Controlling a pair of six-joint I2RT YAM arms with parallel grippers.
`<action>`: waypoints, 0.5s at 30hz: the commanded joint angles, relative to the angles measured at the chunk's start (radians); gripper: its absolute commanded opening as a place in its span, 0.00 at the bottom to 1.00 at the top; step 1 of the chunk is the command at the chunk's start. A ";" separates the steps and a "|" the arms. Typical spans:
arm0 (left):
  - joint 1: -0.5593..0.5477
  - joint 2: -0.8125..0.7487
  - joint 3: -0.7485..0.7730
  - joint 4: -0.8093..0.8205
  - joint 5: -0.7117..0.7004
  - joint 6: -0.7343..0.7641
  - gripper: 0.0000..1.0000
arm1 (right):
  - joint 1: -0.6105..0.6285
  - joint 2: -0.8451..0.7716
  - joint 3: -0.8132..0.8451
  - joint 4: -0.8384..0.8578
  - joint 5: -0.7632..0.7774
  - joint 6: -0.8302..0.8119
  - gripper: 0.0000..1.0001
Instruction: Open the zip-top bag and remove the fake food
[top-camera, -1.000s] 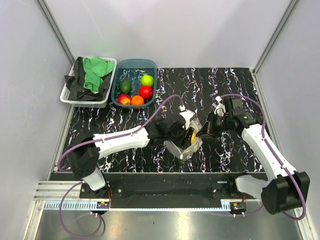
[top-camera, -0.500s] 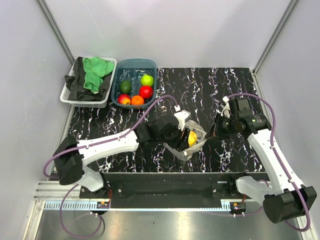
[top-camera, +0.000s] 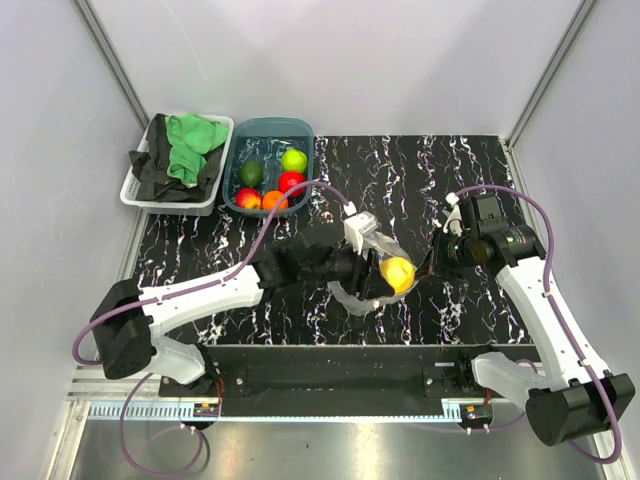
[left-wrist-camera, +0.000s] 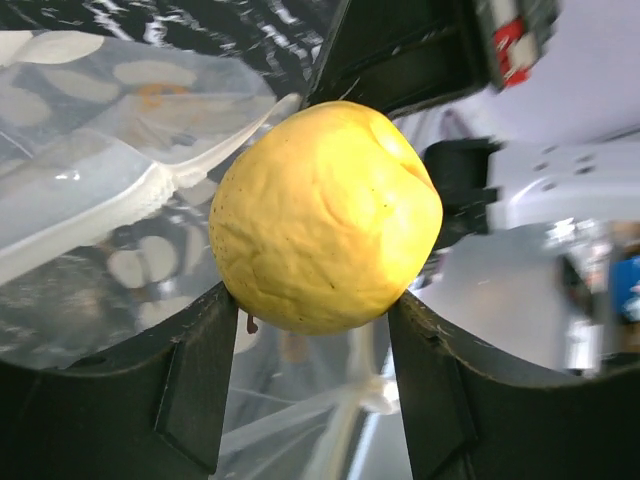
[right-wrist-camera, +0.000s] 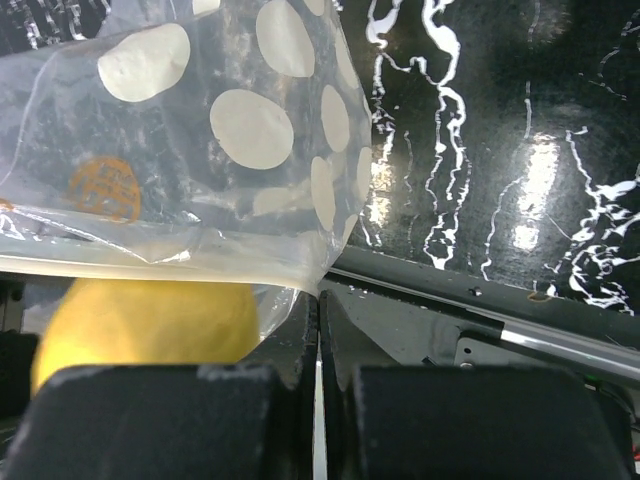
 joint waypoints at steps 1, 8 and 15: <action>0.033 -0.030 -0.017 0.260 0.082 -0.265 0.00 | -0.001 -0.003 0.001 0.003 0.091 0.004 0.00; 0.085 -0.011 -0.087 0.535 0.061 -0.567 0.00 | -0.001 0.030 0.010 0.004 0.147 0.022 0.00; 0.120 0.070 -0.095 0.903 0.117 -0.821 0.00 | -0.001 0.072 0.032 0.001 0.190 0.021 0.00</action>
